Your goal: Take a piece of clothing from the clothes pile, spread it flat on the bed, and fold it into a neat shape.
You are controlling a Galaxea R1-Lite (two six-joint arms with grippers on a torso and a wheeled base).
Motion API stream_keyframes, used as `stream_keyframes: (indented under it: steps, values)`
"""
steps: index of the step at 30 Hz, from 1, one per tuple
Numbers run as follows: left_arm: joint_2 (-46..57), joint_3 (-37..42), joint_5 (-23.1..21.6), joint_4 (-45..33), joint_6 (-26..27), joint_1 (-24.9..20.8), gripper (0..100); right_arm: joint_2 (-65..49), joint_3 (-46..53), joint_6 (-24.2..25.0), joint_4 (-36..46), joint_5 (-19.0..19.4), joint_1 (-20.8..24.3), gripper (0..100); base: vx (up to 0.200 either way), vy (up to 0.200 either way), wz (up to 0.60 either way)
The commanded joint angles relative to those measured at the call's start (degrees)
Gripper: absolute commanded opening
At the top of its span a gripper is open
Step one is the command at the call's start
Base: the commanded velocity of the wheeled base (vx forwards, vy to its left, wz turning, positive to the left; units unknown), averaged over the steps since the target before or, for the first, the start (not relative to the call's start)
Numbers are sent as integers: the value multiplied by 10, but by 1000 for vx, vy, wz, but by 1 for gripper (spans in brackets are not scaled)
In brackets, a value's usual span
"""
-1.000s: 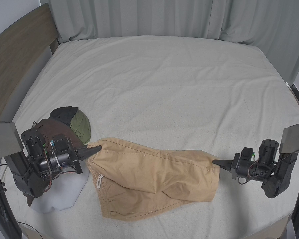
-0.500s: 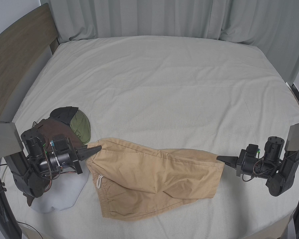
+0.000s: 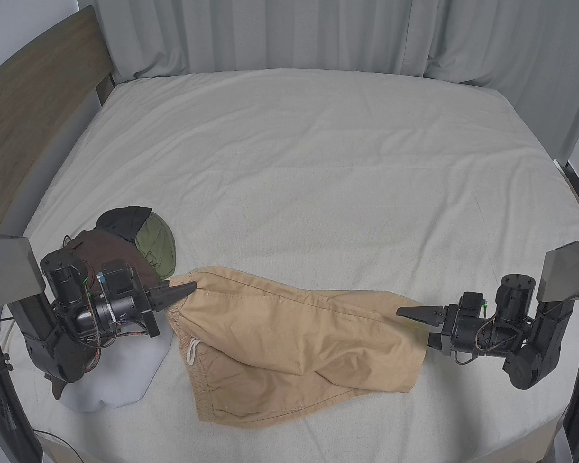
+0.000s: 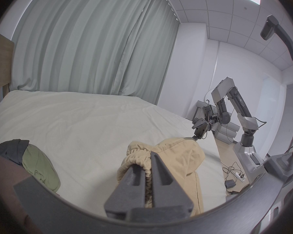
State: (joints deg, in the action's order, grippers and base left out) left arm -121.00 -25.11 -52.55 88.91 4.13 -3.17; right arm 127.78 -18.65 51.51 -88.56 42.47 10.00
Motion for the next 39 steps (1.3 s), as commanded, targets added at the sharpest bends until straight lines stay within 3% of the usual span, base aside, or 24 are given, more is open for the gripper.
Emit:
stream_keyframes:
  steps: [1, 27, 31, 34, 39]
  values:
    - [0, 0, 0, 0, 0, 0, 0, 9, 0, 0, 0, 0, 4, 100, 0, 0, 0]
    - [0, 2, 0, 0, 0, -1, 0, -40, 5, -1, 0, -4, 25, 100, 0, 0, 0]
    - [0, 2, 0, 0, 0, -1, 0, -40, 2, -1, 1, -12, 29, 100, 0, 0, 0]
    - [0, 2, 0, 0, 0, 0, 0, -20, -14, -1, 0, -43, 48, 100, 0, 0, 0]
    - [1, 1, 0, 0, 0, 0, 0, -17, -15, 0, 0, -46, 49, 100, 0, 0, 0]
